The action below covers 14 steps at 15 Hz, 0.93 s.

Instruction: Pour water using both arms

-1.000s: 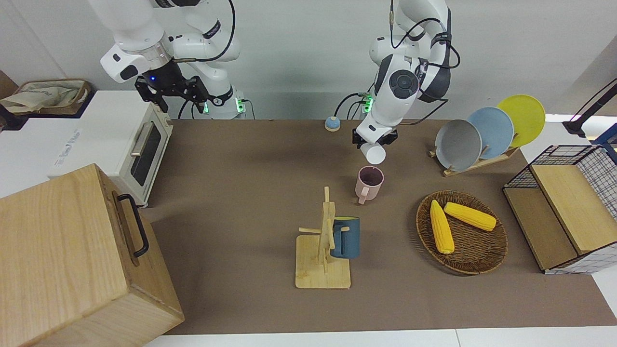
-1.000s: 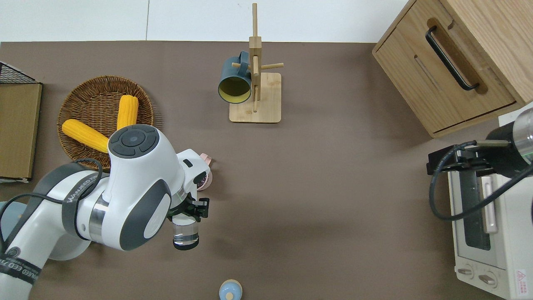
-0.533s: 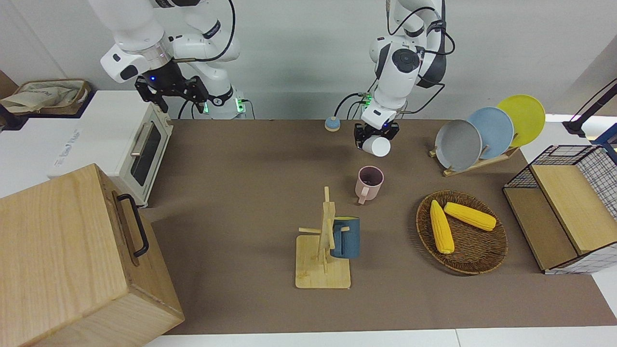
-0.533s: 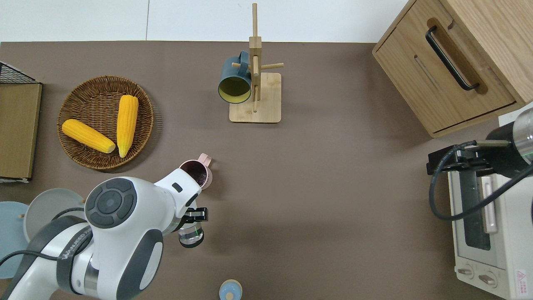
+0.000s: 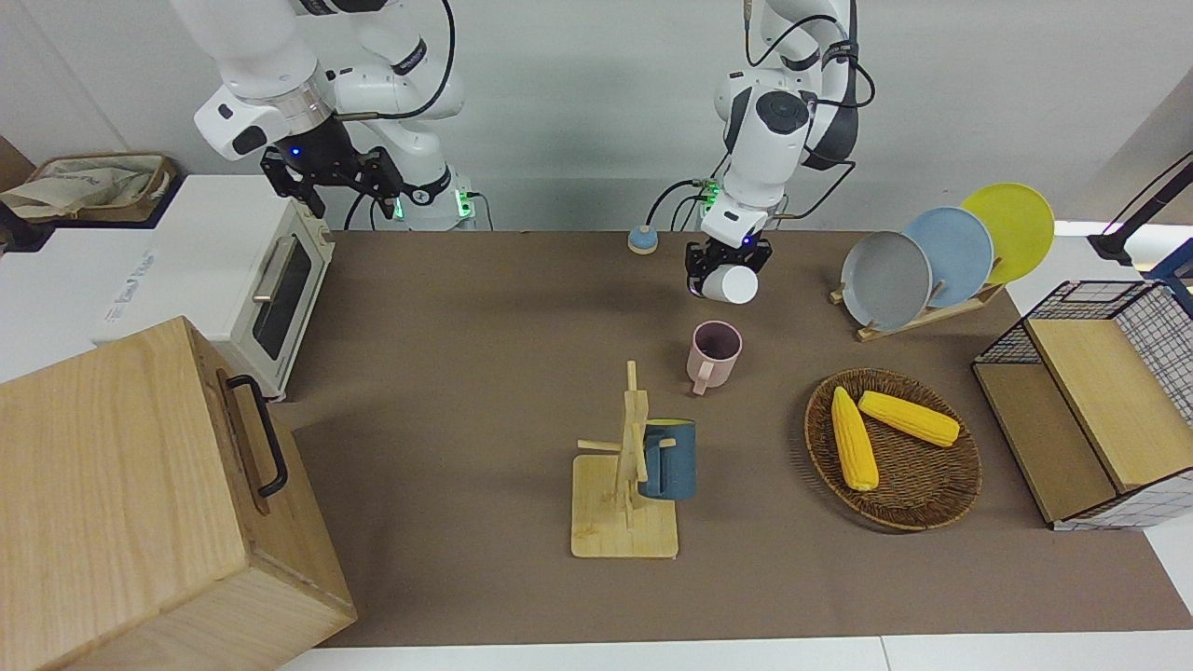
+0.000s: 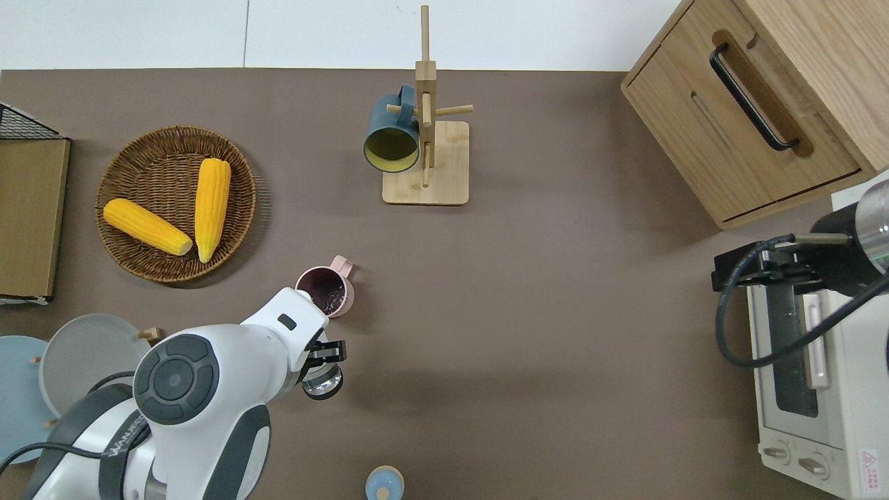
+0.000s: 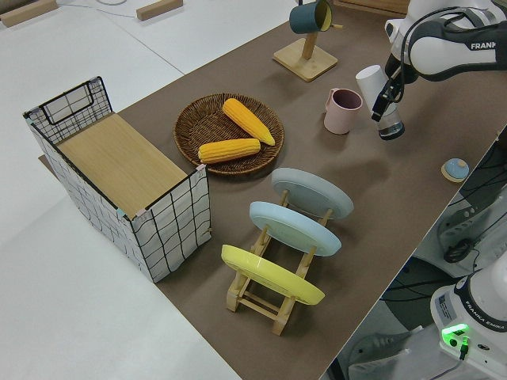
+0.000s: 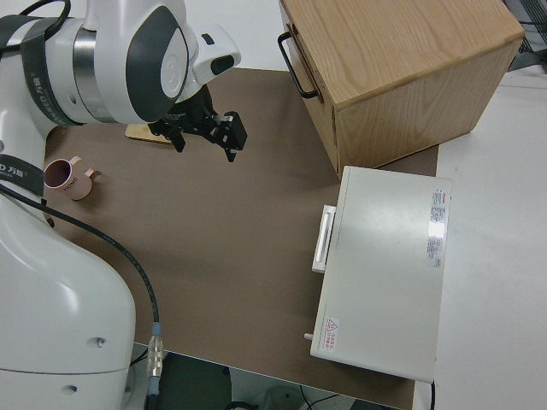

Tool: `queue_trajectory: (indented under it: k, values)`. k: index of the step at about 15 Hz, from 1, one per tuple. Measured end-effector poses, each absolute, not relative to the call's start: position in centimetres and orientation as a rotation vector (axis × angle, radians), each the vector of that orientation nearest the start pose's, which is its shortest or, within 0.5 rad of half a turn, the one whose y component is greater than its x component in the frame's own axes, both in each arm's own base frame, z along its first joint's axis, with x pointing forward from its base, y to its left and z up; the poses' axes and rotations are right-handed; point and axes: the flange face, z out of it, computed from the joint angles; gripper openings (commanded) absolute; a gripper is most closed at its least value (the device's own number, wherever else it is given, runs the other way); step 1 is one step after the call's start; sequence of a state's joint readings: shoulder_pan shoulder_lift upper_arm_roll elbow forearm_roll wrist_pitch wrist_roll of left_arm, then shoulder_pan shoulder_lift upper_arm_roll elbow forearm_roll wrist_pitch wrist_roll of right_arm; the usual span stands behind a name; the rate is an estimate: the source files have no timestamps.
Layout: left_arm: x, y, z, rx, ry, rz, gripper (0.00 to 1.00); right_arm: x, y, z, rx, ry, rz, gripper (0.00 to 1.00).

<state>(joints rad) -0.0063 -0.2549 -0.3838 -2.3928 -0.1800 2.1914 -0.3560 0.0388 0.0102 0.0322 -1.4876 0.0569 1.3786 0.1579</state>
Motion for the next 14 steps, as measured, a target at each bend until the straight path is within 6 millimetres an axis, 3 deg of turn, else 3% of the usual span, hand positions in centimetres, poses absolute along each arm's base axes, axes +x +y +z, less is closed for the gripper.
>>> queue_trajectory:
  k: [3, 8, 12, 14]
  values:
    - [42.2, -16.6, 42.1, -3.177, -0.16, -0.08, 0.0, 53.5, 4.5, 64.2, -3.09, 0.123, 0.193, 0.985]
    - [44.5, -10.3, 44.3, -3.087, -0.282, -0.217, 0.0, 53.5, 4.5, 64.2, -3.09, 0.123, 0.193, 0.985]
    - [47.2, -5.7, 48.7, -3.046, -0.398, -0.384, 0.0, 53.5, 4.5, 64.2, -3.09, 0.123, 0.193, 0.985]
    - [48.7, -3.1, 52.3, -3.017, -0.443, -0.493, 0.0, 53.5, 4.5, 64.2, -3.09, 0.123, 0.193, 0.985]
